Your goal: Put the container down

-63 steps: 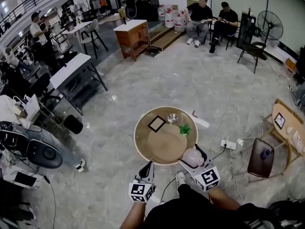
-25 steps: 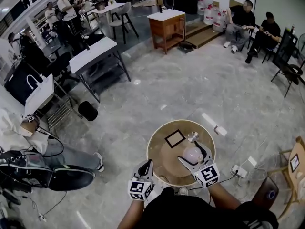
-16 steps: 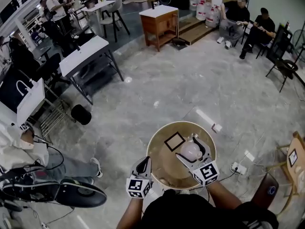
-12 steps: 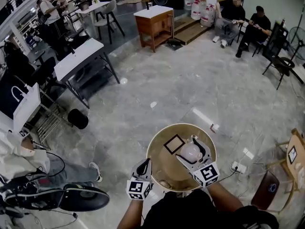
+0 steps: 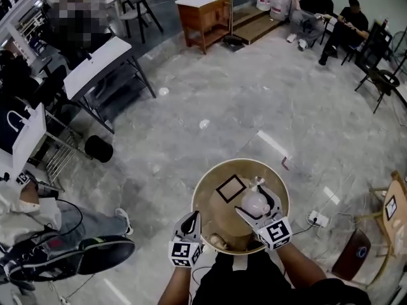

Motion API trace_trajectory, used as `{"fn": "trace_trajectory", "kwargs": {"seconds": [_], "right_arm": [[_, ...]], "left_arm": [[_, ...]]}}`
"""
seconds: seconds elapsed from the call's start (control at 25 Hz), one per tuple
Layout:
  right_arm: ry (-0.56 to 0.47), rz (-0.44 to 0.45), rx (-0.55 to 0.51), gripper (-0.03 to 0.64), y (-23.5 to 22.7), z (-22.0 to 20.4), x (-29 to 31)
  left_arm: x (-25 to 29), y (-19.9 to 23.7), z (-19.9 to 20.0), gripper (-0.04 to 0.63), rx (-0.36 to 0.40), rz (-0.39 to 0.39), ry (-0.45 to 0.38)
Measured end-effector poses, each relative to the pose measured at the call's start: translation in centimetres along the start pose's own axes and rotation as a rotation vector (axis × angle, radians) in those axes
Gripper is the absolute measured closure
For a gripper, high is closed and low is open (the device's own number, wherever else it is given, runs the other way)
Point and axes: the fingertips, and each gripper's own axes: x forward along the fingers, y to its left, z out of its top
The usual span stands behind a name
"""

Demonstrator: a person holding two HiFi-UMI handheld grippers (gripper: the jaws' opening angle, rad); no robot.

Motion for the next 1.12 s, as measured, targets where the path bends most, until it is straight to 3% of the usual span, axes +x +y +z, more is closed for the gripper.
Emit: {"fn": "trace_trajectory", "kwargs": {"seconds": [0.48, 0.64, 0.84, 1.12], "right_arm": [[0.133, 0.011, 0.026, 0.204, -4.4, -10.9, 2.6], [0.203, 0.012, 0.022, 0.204, -5.5, -16.8, 3.8], [0.286, 0.016, 0.001, 0.204, -5.8, -24.6, 6.5], [0.373, 0.051, -0.03, 0.204, -4.3, -34.3, 9.1]], "left_arm": [[6.9, -1.3, -6.5, 0.601, -0.043, 0.048, 0.055], [9.7, -2.1, -9.5, 0.601, -0.038, 0.043, 0.084], [11.9, -1.9, -14.7, 0.601, 0.022, 0.041, 0.177], [12.8, -0.9, -20.0, 0.601, -0.019, 0.084, 0.184]]}}
